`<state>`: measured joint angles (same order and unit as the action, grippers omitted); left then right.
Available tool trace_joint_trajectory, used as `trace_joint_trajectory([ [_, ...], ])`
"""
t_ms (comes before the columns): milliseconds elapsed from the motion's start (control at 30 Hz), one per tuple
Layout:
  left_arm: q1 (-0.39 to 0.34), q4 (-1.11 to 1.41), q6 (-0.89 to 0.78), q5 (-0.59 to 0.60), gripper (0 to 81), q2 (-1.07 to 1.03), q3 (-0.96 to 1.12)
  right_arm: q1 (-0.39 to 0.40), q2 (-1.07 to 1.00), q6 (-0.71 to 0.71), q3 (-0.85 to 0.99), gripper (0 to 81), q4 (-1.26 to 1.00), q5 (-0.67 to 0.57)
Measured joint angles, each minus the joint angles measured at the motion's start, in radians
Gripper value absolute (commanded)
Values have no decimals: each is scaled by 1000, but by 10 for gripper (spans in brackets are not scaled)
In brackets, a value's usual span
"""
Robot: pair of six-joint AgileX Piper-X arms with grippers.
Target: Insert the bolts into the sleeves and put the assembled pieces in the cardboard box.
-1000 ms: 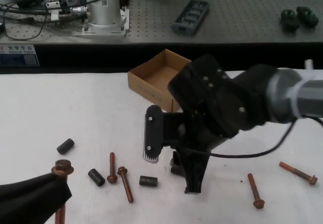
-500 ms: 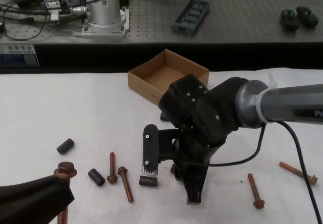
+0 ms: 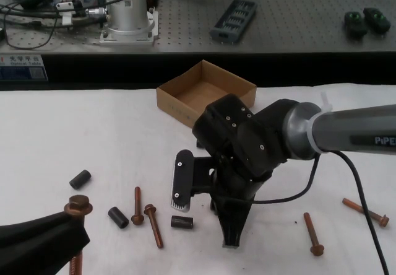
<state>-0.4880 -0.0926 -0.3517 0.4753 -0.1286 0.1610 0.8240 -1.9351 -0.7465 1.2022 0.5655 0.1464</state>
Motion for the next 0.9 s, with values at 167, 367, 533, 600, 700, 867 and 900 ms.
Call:
trace_joint_trajectory([
  [167,0,15,6,-44,6,0,0,22,97,150,-7,58,-3,-25],
  [367,0,98,37,-113,6,0,0,59,424,348,-161,58,-202,-159],
  [533,0,200,83,-120,6,0,0,96,637,410,-376,58,-408,-181],
  [600,0,220,91,-120,6,0,0,120,719,432,-484,58,-530,-190],
  [700,0,243,104,-120,6,0,0,153,829,462,-652,58,-722,-216],
  [867,0,404,106,-120,6,0,-33,176,909,481,-854,58,-1000,-280],
  [900,0,433,100,-118,6,0,-47,178,912,493,-889,58,-1061,-302],
])
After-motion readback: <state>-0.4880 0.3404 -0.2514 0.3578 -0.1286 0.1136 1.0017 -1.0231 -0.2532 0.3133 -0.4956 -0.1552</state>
